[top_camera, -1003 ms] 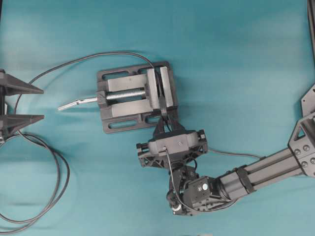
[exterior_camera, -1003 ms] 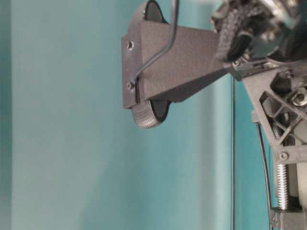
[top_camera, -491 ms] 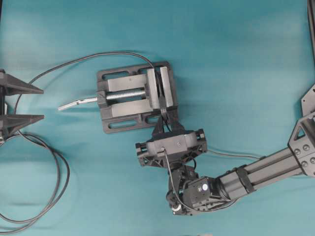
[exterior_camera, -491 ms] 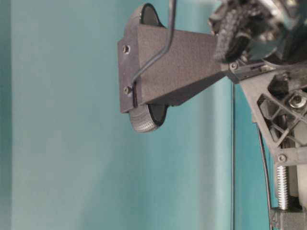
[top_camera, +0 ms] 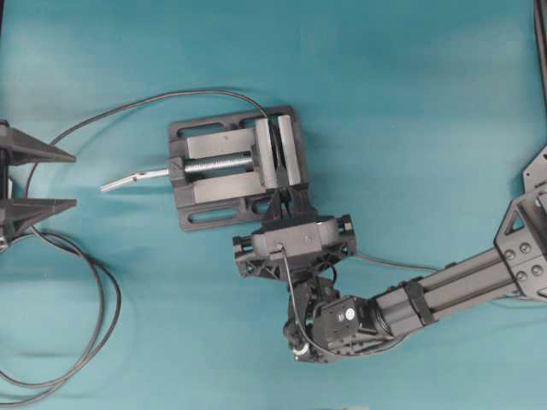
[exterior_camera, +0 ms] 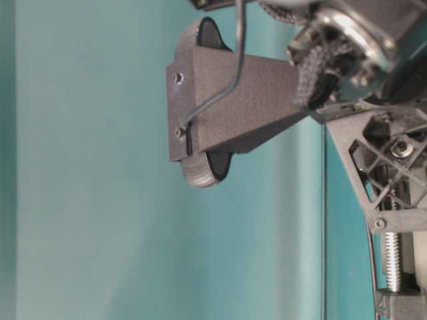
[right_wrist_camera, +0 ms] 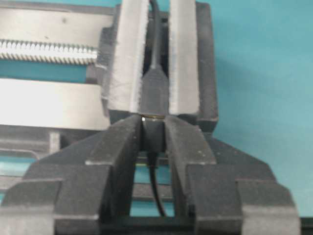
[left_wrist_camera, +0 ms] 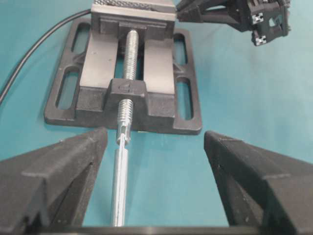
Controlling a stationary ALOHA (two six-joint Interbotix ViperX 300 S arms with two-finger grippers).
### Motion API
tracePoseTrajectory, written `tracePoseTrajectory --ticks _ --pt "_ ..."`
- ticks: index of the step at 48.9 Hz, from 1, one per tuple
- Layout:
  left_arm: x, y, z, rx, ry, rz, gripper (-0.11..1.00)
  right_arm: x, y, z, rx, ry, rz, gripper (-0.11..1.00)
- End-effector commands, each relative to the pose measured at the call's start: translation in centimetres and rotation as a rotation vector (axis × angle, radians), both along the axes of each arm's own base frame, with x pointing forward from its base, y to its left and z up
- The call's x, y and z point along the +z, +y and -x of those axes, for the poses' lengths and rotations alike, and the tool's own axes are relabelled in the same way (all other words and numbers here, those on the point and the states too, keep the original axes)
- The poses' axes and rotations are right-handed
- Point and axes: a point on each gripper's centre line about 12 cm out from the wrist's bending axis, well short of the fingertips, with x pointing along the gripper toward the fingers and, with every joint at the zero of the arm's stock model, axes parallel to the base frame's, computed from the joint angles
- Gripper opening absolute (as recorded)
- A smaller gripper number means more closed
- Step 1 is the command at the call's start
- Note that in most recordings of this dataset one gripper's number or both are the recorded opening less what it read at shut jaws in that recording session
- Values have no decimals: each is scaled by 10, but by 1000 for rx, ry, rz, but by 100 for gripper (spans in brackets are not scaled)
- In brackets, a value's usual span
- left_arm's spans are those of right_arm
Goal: Insert the USB cable into the fixed female connector.
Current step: 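Press the plug further into the port with the right gripper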
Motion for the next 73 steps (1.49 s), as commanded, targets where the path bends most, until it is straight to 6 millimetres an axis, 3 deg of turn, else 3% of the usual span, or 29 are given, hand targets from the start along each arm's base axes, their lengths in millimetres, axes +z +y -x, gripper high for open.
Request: tracePoseTrajectory --ticks 1,28,73 --pt "4 1 -2 5 -7 5 94 13 -33 -8 -68 -35 9 20" --pt "4 1 -2 5 -5 6 94 13 -54 -7 -109 -16 14 20" --pt "4 1 -2 5 -5 6 94 16 -62 -3 -75 -13 -26 20"
